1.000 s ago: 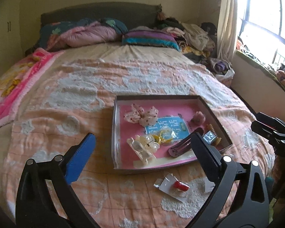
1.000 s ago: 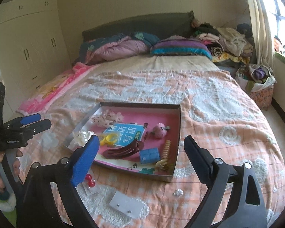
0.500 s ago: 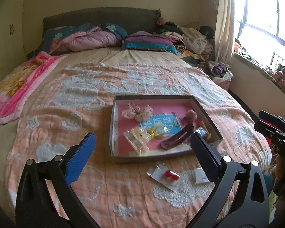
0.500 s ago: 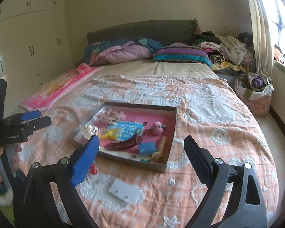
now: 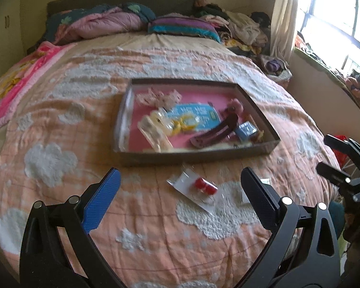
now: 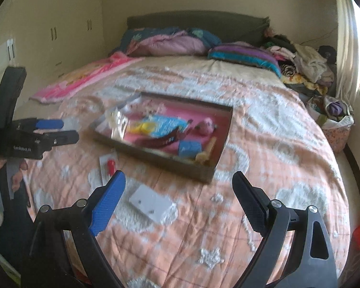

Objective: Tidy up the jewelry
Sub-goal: 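Withdraw both tools toward the red earring packet and white stud card, then grasp the red bead earring packet with the left tool while the right tool grasps the white stud card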

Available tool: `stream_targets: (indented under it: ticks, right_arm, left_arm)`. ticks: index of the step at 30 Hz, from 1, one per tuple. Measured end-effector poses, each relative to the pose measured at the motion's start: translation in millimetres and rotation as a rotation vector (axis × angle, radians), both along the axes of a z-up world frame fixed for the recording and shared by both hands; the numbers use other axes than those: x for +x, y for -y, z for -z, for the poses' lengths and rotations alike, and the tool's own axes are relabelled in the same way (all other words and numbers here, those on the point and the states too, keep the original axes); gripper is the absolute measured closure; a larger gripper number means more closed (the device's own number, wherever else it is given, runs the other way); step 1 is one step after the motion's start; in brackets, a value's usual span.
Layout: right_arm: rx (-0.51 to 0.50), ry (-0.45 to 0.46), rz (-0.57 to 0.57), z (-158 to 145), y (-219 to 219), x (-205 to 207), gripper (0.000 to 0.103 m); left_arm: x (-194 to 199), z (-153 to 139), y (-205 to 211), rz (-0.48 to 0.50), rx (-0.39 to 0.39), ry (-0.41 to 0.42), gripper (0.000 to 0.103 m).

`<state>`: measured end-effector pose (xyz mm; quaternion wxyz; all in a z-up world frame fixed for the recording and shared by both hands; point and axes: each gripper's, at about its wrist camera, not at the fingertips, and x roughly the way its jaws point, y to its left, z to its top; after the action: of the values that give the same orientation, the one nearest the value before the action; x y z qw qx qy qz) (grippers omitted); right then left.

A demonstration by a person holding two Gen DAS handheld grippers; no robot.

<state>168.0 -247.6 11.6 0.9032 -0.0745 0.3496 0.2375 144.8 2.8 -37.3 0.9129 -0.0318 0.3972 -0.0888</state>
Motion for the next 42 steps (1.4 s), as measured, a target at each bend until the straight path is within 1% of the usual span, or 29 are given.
stream_targets:
  ticks: [6,9,13,15,18,20,21,22,23,24,25,27,28,30,31,32,38,42]
  right_arm:
    - [-0.072,-0.049,-0.071,33.5,-15.2,4.0,0.013]
    - [-0.11,-0.07,-0.119,49.4,-24.9,10.2,0.013]
    - [-0.161,-0.086,-0.199,69.3,-42.0,19.0,0.013]
    - [-0.156,-0.099,-0.245,78.6,-48.8,22.3,0.013]
    - [-0.183,-0.122,-0.281,93.3,-58.4,26.8,0.013]
    - [-0.185,-0.144,-0.29,101.7,-61.5,27.8,0.014]
    - [-0.178,-0.151,-0.29,103.4,-61.3,28.2,0.016]
    - [-0.165,-0.156,-0.289,103.9,-60.2,28.4,0.022]
    - [-0.147,-0.162,-0.29,103.0,-58.1,27.9,0.03]
    - [-0.138,-0.168,-0.29,102.3,-56.8,27.8,0.035]
    - [-0.129,-0.175,-0.289,101.6,-55.2,27.5,0.044]
    - [-0.115,-0.191,-0.283,100.4,-52.5,25.6,0.047]
    - [-0.114,-0.192,-0.281,99.7,-51.5,23.7,0.051]
    - [-0.096,-0.202,-0.282,98.7,-48.6,18.7,0.051]
    - [-0.083,-0.21,-0.28,97.7,-47.0,16.5,0.051]
    - [-0.069,-0.217,-0.276,96.5,-45.0,14.0,0.052]
    - [0.002,-0.225,-0.249,81.2,-32.3,-3.6,0.052]
    - [0.038,-0.196,-0.227,64.1,-22.9,-11.2,0.052]
  left_arm:
    - [6.0,30.1,7.1,0.01,-0.052,-0.087,0.01]
    - [6.2,40.6,13.5,0.017,-0.041,-0.111,0.01]
    - [7.5,50.8,20.6,0.03,-0.057,-0.147,0.01]
    - [11.6,55.9,22.1,0.029,-0.077,-0.169,0.01]
    - [19.8,66.3,23.9,0.022,-0.132,-0.208,0.01]
    - [24.2,72.1,26.3,0.012,-0.143,-0.221,0.01]
    - [26.8,73.8,27.7,0.009,-0.141,-0.22,0.01]
    - [29.3,75.8,29.8,0.002,-0.134,-0.218,0.01]
    - [31.8,77.4,32.2,0.0,-0.129,-0.217,0.011]
    - [33.5,78.0,34.1,-0.001,-0.124,-0.213,0.014]
    - [35.6,78.9,37.0,-0.005,-0.11,-0.208,0.015]
    - [39.8,80.6,41.9,-0.005,-0.082,-0.195,0.025]
    - [41.0,81.3,44.4,-0.007,-0.061,-0.189,0.028]
    - [41.6,81.8,47.0,-0.006,-0.03,-0.178,0.044]
    - [41.0,81.8,46.9,-0.003,-0.013,-0.17,0.05]
    - [40.6,81.6,45.7,0.0,-0.007,-0.165,0.052]
    - [33.2,70.4,30.1,0.02,-0.091,-0.152,0.057]
    - [25.4,52.0,25.9,0.027,-0.104,-0.109,0.057]
